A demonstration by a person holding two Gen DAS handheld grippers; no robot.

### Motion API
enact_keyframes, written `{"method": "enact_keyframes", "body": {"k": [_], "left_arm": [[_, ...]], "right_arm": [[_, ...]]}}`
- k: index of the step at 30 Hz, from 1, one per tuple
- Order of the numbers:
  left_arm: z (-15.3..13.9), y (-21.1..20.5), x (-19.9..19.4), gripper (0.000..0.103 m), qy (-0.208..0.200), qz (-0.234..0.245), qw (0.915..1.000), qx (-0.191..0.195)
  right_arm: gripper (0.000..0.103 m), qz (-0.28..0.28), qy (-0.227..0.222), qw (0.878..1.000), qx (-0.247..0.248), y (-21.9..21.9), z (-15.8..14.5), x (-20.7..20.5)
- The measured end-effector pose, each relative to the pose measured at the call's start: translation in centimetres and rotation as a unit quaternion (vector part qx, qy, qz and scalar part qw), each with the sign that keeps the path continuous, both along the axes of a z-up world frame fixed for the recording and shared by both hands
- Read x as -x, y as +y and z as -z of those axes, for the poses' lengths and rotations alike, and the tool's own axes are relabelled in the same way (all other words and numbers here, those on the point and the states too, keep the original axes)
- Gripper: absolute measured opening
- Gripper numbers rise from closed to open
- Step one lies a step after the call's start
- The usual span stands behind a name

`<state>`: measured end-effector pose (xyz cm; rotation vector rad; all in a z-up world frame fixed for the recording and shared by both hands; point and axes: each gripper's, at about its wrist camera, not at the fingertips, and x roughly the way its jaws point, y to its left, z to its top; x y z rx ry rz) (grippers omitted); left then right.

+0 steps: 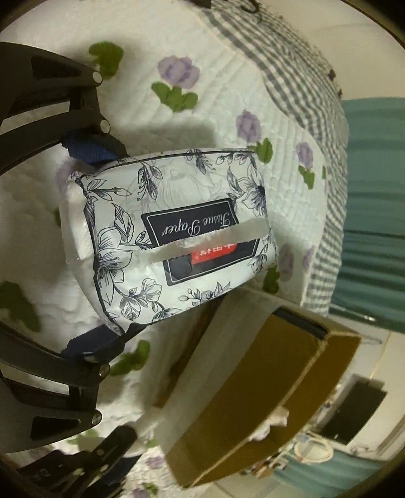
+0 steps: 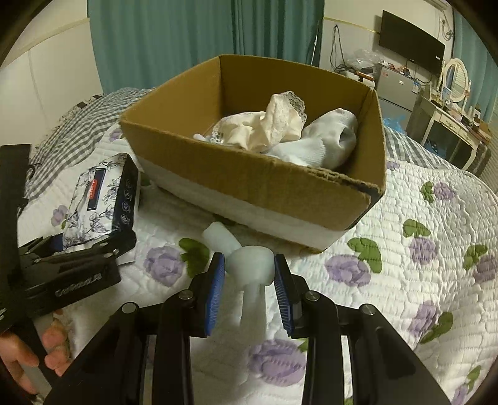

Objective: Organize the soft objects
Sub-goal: 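Grasp the floral tissue pack with the left tool while the right tool grasps the white plastic piece, then carry both items over the box and open both tools to drop them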

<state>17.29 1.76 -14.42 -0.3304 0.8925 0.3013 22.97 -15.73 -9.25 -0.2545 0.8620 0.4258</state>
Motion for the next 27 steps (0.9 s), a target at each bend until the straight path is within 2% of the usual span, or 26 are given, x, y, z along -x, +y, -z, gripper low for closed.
{"method": "enact_keyframes", "body": {"k": [5, 11, 18, 23, 27], "left_arm": [[-2.1, 0.5, 2.3, 0.086, -0.016, 0.024, 0.9994, -0.017], [-5.6, 0.1, 5.3, 0.086, -0.05, 0.073, 0.9948, -0.051], [-10.2, -1.4, 7.5, 0.086, -0.086, 0.147, 0.9813, -0.09], [-13.5, -2.7, 8.3, 0.086, -0.131, 0.171, 0.9705, -0.108], [-15.7, -3.0, 7.2, 0.086, -0.154, 0.18, 0.966, -0.104]], "right_arm": [[0.031, -0.001, -0.01, 1.0, -0.01, 0.4, -1.6, 2.3], [0.031, -0.003, -0.053, 0.999, 0.002, 1.4, -5.8, 5.3], [0.031, 0.004, -0.103, 0.995, -0.01, 0.9, -11.4, 7.8], [0.031, 0.003, -0.135, 0.991, -0.01, 0.2, -14.4, 8.1], [0.031, 0.01, -0.152, 0.988, -0.019, -0.4, -16.3, 7.1]]}}
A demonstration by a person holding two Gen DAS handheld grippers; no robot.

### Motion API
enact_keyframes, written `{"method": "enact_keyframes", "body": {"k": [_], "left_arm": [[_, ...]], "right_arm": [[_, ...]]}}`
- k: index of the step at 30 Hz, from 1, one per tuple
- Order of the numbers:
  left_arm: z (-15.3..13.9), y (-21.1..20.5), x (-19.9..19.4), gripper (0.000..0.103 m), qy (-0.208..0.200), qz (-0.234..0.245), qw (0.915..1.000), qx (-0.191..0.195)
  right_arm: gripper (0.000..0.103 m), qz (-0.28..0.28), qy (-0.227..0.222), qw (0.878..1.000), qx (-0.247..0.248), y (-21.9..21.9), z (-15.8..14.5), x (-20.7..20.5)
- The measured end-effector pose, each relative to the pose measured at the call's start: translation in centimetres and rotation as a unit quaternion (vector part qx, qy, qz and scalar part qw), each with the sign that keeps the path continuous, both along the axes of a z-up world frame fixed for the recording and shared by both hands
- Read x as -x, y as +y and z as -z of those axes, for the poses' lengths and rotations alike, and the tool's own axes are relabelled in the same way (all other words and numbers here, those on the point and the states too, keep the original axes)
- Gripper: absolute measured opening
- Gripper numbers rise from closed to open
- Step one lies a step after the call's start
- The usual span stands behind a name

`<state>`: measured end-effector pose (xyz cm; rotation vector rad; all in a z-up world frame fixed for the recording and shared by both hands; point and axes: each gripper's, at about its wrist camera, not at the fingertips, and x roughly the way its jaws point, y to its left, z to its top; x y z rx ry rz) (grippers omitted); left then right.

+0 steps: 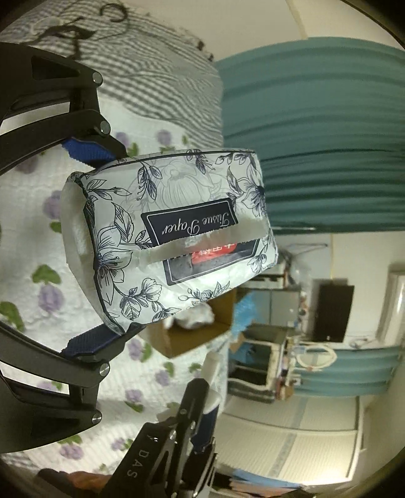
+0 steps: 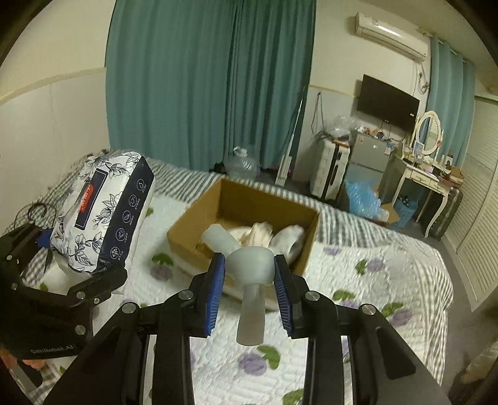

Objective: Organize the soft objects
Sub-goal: 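Carry both items over the box and open both tools to drop them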

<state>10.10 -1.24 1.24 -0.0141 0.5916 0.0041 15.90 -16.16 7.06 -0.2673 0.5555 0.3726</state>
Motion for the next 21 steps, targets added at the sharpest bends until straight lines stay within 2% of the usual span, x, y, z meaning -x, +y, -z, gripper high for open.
{"method": "enact_keyframes", "body": {"k": [5, 10, 16, 21], "left_arm": [[-1.8, 0.2, -3.7, 0.086, -0.002, 0.028, 0.9996, -0.006], [-2.1, 0.2, -8.1, 0.086, -0.005, 0.04, 0.9991, -0.015], [0.1, -0.9, -14.2, 0.087, 0.016, 0.043, 0.9988, -0.014], [3.2, -2.2, -18.0, 0.089, 0.033, 0.058, 0.9973, -0.03]], "right_arm": [[0.031, 0.006, -0.014, 1.0, -0.026, -0.6, -1.7, -3.0], [0.031, 0.01, -0.011, 0.999, -0.031, -0.1, -1.1, -7.8], [0.031, 0.014, 0.012, 0.999, -0.047, 0.0, 1.9, -13.7], [0.031, 0.018, 0.03, 0.999, -0.032, 0.3, 4.9, -17.7]]}}
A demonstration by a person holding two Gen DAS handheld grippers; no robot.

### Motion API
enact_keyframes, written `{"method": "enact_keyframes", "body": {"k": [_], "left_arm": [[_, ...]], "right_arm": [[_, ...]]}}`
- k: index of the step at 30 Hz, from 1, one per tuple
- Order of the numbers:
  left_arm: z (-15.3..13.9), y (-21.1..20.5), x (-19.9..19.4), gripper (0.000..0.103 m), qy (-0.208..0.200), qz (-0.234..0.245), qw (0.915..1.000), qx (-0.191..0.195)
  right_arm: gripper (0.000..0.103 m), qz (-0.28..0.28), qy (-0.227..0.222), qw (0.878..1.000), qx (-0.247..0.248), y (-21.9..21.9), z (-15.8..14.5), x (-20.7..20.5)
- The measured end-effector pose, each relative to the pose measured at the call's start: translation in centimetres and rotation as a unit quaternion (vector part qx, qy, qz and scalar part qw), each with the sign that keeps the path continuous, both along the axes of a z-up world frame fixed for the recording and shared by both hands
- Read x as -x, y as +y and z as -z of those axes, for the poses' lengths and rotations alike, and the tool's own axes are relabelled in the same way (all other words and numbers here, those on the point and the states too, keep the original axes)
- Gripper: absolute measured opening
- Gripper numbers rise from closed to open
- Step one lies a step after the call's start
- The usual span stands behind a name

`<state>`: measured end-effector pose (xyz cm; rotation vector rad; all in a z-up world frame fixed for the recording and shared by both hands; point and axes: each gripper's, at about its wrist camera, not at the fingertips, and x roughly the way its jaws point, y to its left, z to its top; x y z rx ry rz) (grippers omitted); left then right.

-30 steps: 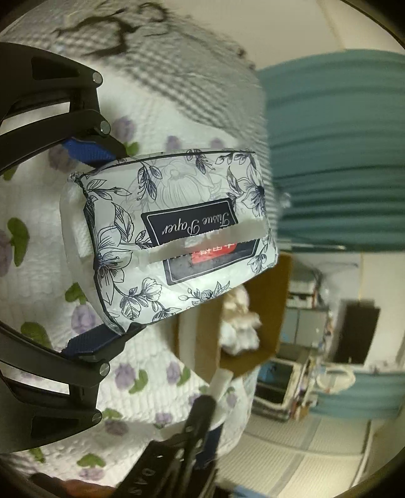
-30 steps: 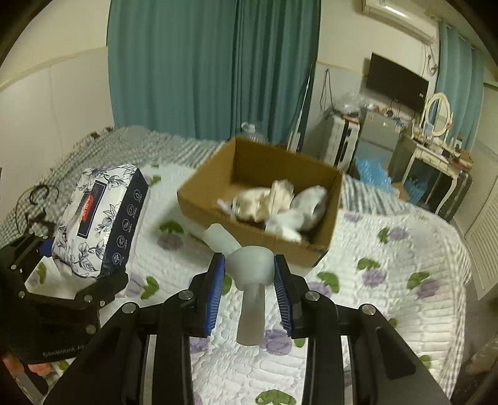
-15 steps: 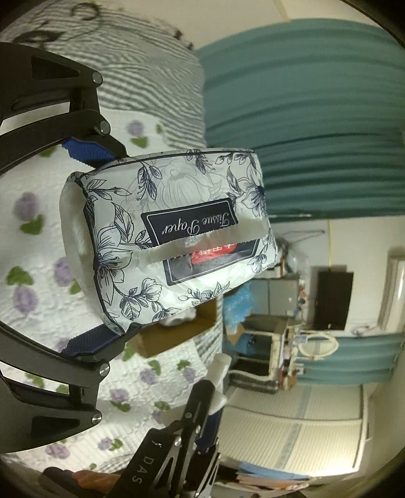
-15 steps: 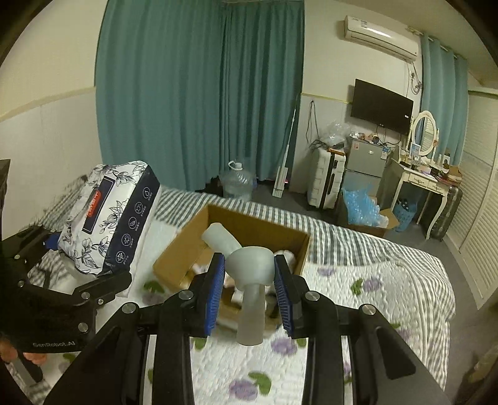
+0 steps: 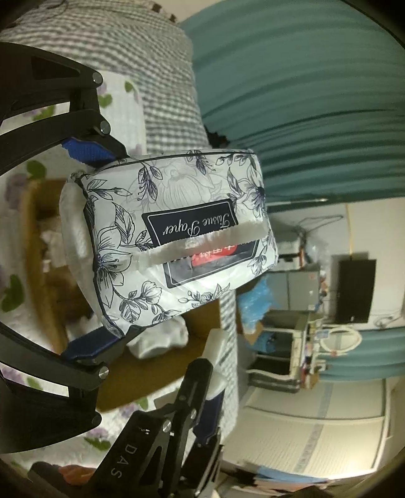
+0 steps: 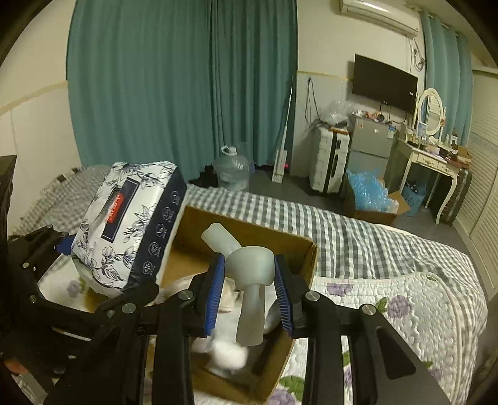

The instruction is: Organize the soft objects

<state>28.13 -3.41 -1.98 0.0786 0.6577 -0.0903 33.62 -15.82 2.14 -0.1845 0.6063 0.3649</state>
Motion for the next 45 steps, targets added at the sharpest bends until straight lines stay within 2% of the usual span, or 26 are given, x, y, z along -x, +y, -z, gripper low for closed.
{"method": "enact_keyframes", "body": {"k": [6, 7, 8, 9, 10, 14, 19, 23, 25, 26, 27, 30, 33, 37, 42, 45], "left_arm": [[2.2, -0.9, -2.1, 0.091, 0.005, -0.006, 0.9998, -0.017], [2.4, -1.0, -2.1, 0.092, 0.006, -0.004, 0.9999, -0.015], [2.6, -1.0, -2.0, 0.094, 0.006, -0.001, 0.9999, -0.011], [2.6, -1.0, -2.0, 0.095, 0.005, -0.003, 0.9999, -0.01], [2.5, -0.9, -1.8, 0.095, 0.001, -0.006, 1.0, -0.008], [1.4, -1.0, -1.2, 0.095, -0.007, -0.007, 0.9999, -0.008], [-1.2, -0.8, 0.5, 0.095, -0.029, -0.02, 0.9992, -0.018], [-5.4, -0.5, 4.0, 0.095, -0.081, -0.024, 0.996, -0.03], [-7.9, -0.3, 6.2, 0.096, -0.111, -0.024, 0.993, -0.031], [-9.5, -0.2, 7.8, 0.103, -0.131, -0.025, 0.9907, -0.029], [-11.1, 0.0, 9.3, 0.103, -0.149, -0.027, 0.9881, -0.027], [-14.3, 0.8, 12.9, 0.103, -0.187, -0.03, 0.9817, -0.018], [-17.4, 1.5, 16.6, 0.103, -0.218, -0.034, 0.9754, -0.01], [-20.4, 2.7, 21.0, 0.103, -0.252, -0.051, 0.9665, -0.007], [-22.4, 4.5, 26.0, 0.103, -0.298, -0.071, 0.9517, 0.016], [-22.5, 5.0, 27.7, 0.103, -0.31, -0.07, 0.9479, 0.014]], "right_arm": [[0.035, 0.001, 0.023, 1.0, -0.012, -0.1, 2.1, -2.6], [0.038, -0.002, 0.026, 1.0, -0.01, 0.1, 2.3, -2.9], [0.044, -0.004, 0.03, 1.0, -0.007, 0.3, 2.5, -3.0], [0.062, 0.003, 0.025, 1.0, -0.006, 0.3, 2.6, -2.9], [0.074, 0.012, 0.018, 1.0, -0.007, 0.2, 2.5, -2.9], [0.074, 0.038, 0.011, 0.999, -0.021, -0.7, 1.9, -2.3], [0.079, 0.075, 0.014, 0.997, -0.03, -2.1, -1.3, -0.2], [0.079, 0.087, -0.002, 0.996, -0.033, -2.6, -5.7, 3.2], [0.079, 0.086, -0.03, 0.996, -0.025, -2.5, -8.7, 5.9], [0.079, 0.084, -0.051, 0.995, -0.023, -2.4, -10.1, 7.4], [0.08, 0.086, -0.08, 0.993, -0.021, -2.4, -12.1, 9.5], [0.091, 0.083, -0.123, 0.989, -0.025, -2.5, -16.5, 14.0], [0.094, 0.072, -0.151, 0.986, -0.026, -2.4, -19.6, 18.2], [0.103, 0.065, -0.189, 0.979, -0.028, -2.4, -22.0, 23.4], [0.103, 0.056, -0.231, 0.971, -0.03, -1.8, -23.1, 28.4], [0.103, 0.057, -0.244, 0.968, -0.035, -1.7, -22.6, 30.3]]}}
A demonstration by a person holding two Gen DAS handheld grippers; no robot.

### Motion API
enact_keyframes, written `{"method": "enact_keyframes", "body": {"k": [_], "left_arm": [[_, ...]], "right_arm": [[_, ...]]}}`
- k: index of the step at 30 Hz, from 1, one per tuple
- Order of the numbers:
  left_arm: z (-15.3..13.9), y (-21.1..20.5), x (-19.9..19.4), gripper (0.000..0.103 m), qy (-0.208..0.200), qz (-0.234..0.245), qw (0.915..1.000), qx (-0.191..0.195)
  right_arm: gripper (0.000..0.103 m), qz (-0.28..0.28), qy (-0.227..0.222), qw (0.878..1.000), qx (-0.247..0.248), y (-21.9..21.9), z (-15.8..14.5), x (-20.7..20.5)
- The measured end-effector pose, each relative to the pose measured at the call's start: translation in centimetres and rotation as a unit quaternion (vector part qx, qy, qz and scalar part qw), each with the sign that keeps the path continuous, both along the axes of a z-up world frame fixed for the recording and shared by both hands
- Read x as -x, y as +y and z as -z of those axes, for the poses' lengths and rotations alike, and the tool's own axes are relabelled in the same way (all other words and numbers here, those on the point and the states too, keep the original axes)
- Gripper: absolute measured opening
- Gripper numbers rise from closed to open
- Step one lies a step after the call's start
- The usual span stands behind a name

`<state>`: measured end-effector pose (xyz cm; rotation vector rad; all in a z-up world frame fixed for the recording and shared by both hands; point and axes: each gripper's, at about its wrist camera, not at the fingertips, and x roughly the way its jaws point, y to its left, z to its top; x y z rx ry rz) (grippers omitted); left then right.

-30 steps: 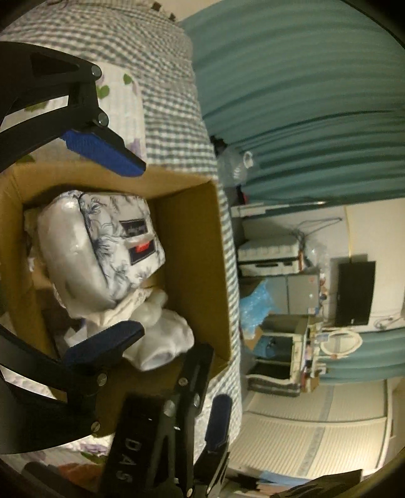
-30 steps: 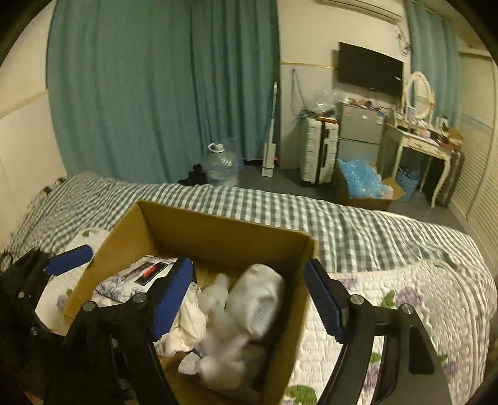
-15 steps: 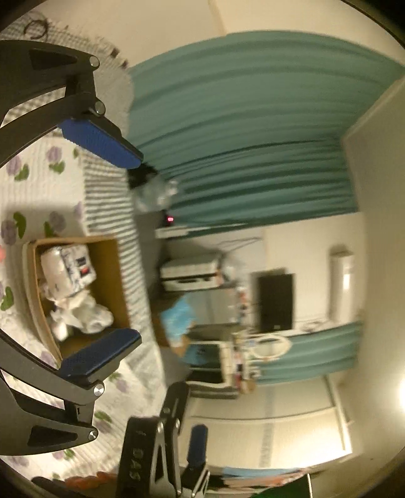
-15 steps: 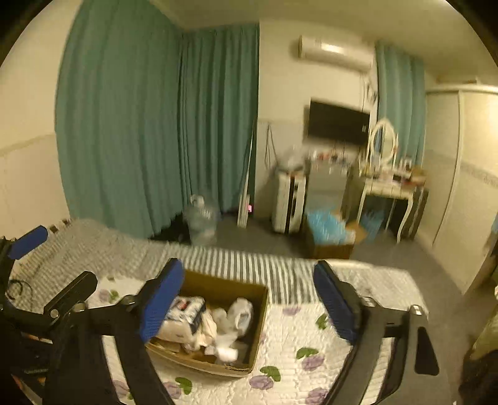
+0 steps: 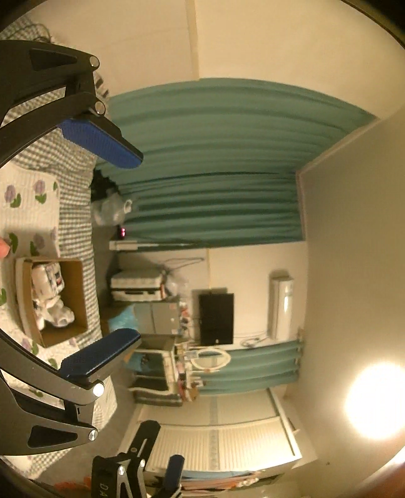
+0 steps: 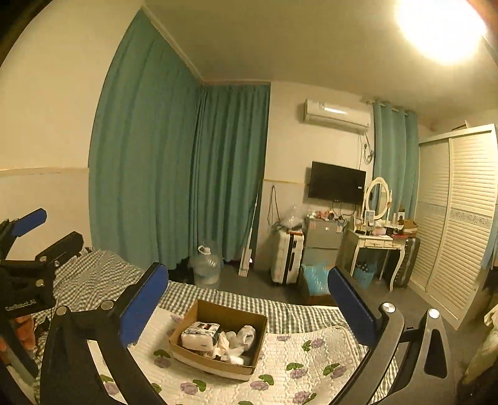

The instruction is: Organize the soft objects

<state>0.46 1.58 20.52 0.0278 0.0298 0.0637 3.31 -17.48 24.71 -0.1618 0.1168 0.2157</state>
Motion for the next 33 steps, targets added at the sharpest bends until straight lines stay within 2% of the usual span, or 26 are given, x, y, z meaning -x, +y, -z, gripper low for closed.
{"method": "enact_keyframes", "body": {"k": [6, 10, 14, 16, 20, 22, 27, 33], "left_arm": [[2.6, -0.2, 1.8, 0.103, -0.008, 0.015, 0.9997, -0.017], [5.1, -1.0, 0.9, 0.103, -0.006, 0.014, 0.9997, -0.018], [8.6, -1.6, -1.3, 0.103, 0.007, -0.011, 0.9998, -0.018], [11.1, -1.4, -3.0, 0.103, 0.02, -0.011, 0.9997, 0.003], [15.9, -1.3, -5.6, 0.103, 0.067, 0.0, 0.9973, 0.032], [17.8, -1.4, -6.2, 0.103, 0.071, -0.006, 0.9967, 0.039], [19.8, -1.8, -7.2, 0.103, 0.095, -0.014, 0.995, 0.025], [20.3, -1.1, -6.7, 0.103, 0.109, -0.005, 0.9932, 0.041]], "right_arm": [[0.103, -0.016, 0.0, 0.999, -0.034, -1.0, 3.4, 1.2], [0.103, -0.012, 0.006, 0.998, -0.053, -1.8, 7.9, -0.8], [0.103, 0.006, 0.009, 0.998, -0.064, -2.3, 13.0, -3.5], [0.103, 0.003, 0.022, 0.997, -0.067, -2.7, 15.3, -4.9], [0.103, 0.011, 0.047, 0.998, -0.042, -3.0, 19.1, -6.6], [0.103, 0.01, 0.06, 0.997, -0.046, -3.2, 20.6, -7.1], [0.103, 0.018, 0.075, 0.996, -0.044, -3.1, 22.0, -7.8], [0.103, 0.018, 0.075, 0.996, -0.048, -2.6, 22.1, -8.0]]}}
